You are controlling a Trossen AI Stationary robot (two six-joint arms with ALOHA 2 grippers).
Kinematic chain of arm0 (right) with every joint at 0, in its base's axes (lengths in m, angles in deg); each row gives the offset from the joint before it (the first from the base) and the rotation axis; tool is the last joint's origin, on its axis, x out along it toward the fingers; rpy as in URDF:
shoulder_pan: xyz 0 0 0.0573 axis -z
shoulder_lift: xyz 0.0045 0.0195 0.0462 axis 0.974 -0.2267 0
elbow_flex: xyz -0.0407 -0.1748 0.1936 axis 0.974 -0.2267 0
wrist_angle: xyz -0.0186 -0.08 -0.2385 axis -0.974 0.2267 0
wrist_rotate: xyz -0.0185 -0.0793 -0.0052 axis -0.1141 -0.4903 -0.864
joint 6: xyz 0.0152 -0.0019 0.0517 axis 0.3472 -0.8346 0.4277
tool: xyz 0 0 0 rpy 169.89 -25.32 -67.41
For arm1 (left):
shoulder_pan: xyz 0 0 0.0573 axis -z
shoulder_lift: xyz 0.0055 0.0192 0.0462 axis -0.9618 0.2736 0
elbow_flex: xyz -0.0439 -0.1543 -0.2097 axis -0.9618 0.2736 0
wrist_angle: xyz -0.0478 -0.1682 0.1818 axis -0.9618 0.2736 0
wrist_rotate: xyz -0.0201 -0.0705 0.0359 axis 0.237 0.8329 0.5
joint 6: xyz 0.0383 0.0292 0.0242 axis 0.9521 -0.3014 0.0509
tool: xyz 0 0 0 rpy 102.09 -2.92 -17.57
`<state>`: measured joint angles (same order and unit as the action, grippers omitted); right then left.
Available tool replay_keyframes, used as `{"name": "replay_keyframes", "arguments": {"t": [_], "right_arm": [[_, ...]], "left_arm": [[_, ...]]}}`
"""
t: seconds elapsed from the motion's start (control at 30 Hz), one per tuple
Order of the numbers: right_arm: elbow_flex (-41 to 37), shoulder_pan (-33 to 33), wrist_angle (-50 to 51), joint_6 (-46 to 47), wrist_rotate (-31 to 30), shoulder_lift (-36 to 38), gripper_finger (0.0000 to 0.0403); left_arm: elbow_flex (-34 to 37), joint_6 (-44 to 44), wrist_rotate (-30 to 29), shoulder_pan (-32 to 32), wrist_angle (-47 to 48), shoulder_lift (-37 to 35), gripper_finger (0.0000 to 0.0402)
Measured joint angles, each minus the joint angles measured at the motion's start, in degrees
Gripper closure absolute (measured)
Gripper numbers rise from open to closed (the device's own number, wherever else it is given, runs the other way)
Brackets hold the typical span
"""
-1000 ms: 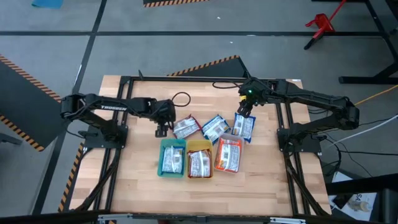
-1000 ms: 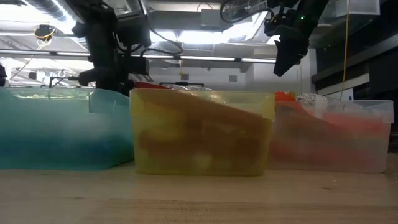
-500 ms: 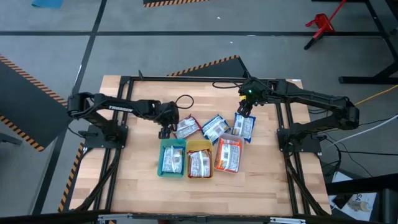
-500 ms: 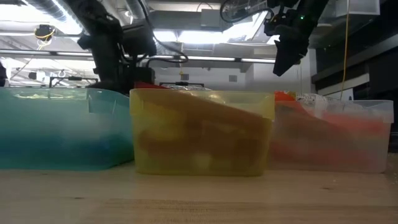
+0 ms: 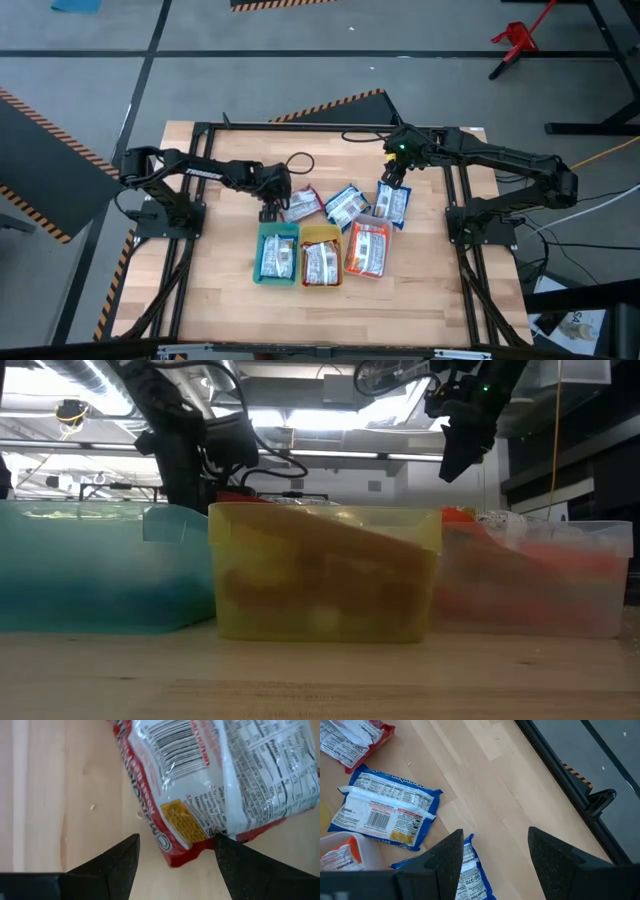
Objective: Sort Maruchan noodles
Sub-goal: Put the red noodle pack into the yellow bin
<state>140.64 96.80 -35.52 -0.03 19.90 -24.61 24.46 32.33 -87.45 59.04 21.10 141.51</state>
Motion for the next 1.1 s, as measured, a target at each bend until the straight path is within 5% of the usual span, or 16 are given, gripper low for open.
{"name": "replay_keyframes", "arguments": {"t": [0.63, 1.1], "right_arm": [[0.00, -0.01, 0.00, 0.00, -0.02, 0.01, 0.0194], [0.00, -0.04, -0.04, 0.27, -0.02, 0.02, 0.0194]], "left_arm": [[0.00, 2.77, 0.35, -0.41, -1.42, 0.00, 0.0389], [-0.07, -5.03, -4.58, -0.41, -0.46, -3.87, 0.0401]]}}
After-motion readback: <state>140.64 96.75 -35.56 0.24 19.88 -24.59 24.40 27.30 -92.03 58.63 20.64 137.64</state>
